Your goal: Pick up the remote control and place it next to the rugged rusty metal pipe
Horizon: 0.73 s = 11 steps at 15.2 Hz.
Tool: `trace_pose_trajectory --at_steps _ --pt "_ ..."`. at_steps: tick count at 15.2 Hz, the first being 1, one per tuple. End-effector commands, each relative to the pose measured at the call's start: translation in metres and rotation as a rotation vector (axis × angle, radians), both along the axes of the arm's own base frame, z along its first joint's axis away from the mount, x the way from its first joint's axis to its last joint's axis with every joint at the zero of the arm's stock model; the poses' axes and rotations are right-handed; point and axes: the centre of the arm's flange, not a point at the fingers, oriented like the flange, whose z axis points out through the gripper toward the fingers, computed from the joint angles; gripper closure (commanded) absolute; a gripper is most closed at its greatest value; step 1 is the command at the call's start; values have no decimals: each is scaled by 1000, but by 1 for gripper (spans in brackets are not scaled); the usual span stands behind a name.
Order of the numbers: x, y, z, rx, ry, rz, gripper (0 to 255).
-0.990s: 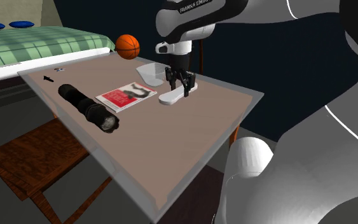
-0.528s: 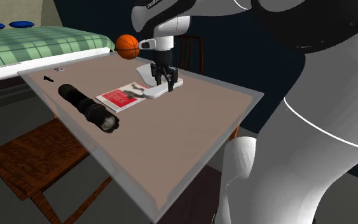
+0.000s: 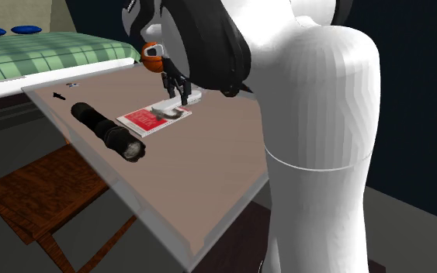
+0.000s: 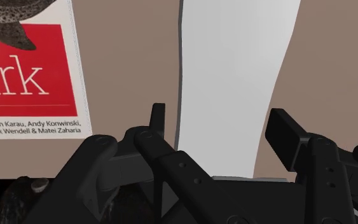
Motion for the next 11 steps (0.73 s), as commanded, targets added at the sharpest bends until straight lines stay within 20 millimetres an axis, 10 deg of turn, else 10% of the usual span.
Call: trace_pose_trajectory --at_steps 1,11 --pt "10 1 -10 3 -1 1 255" --pt "10 1 -62 3 -1 1 255"
